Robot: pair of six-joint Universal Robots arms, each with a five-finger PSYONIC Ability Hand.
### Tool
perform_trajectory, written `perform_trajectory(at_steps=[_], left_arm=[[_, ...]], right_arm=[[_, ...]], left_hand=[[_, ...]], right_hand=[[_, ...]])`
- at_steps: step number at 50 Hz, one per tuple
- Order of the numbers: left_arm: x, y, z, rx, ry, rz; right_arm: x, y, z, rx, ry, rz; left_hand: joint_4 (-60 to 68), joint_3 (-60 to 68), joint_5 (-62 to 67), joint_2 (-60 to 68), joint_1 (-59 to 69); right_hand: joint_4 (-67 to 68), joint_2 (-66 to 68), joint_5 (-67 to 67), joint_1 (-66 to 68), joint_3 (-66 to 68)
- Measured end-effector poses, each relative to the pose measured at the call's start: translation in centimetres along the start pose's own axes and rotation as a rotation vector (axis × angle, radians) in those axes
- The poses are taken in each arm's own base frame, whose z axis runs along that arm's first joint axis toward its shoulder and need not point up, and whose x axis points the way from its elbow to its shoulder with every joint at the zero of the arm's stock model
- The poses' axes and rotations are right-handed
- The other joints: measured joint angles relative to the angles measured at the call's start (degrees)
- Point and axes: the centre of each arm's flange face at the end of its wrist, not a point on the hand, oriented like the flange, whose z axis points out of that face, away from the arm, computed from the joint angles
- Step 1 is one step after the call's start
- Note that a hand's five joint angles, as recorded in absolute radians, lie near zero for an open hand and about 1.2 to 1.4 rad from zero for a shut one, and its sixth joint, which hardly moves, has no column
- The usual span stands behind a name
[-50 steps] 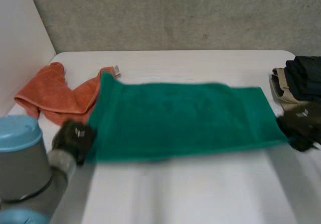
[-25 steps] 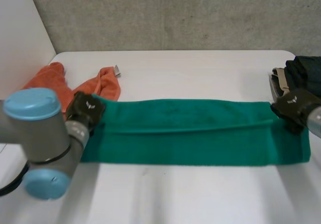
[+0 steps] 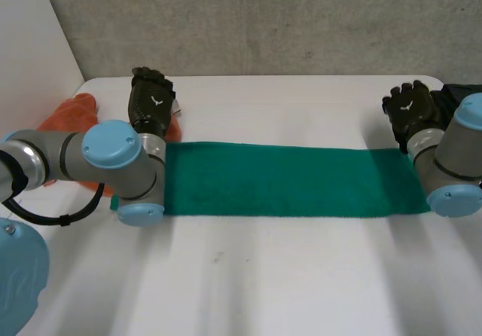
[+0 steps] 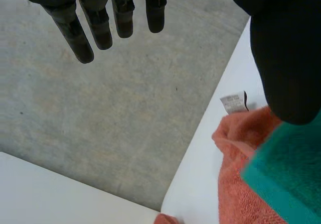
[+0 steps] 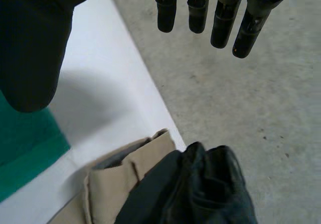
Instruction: Fold the laundry.
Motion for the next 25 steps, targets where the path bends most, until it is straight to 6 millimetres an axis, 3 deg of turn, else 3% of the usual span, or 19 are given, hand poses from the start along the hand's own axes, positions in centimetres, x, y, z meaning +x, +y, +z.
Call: perform_trajectory(at_steps=[4,9,15,20,25], left_arm=[[-0.8,-0.9,-1.2,0.011,0.003,-0.009],[-2.1,-2.1,-3.8,0.010,0.032,-0.039],[-2.8,-2.4,-6.9,-0.007,0.080,-0.097],[-2.7,-2.2,-8.9,-0.025,0.118,-0.140],[-2.3,-2.3,-9.7,-0.028,0.140,-0.156]], right_arm=[[2.1,-1.7,-1.6,0.016,0.025,0.100],[4.7,-3.1,-5.1,-0.007,-0.014,0.248],[5.1,-1.0,-8.6,-0.160,-0.150,0.354],[4.4,1.2,-10.2,-0.274,-0.244,0.404],[3.5,2.8,-10.0,-0.300,-0.278,0.411]], left_hand=[[0.0,0.0,0.0,0.0,0.0],[0.0,0.0,0.0,-0.1,0.0],[0.0,0.0,0.0,-0.1,0.0],[0.0,0.0,0.0,-0.1,0.0],[0.0,0.0,0.0,-0.1,0.0]], right_hand=[[0.0,0.0,0.0,0.0,0.0],[0.0,0.0,0.0,0.0,0.0],[0.0,0.0,0.0,0.0,0.0],[1.5,2.4,2.3,1.1,2.9],[7.0,7.0,6.7,5.9,8.3]])
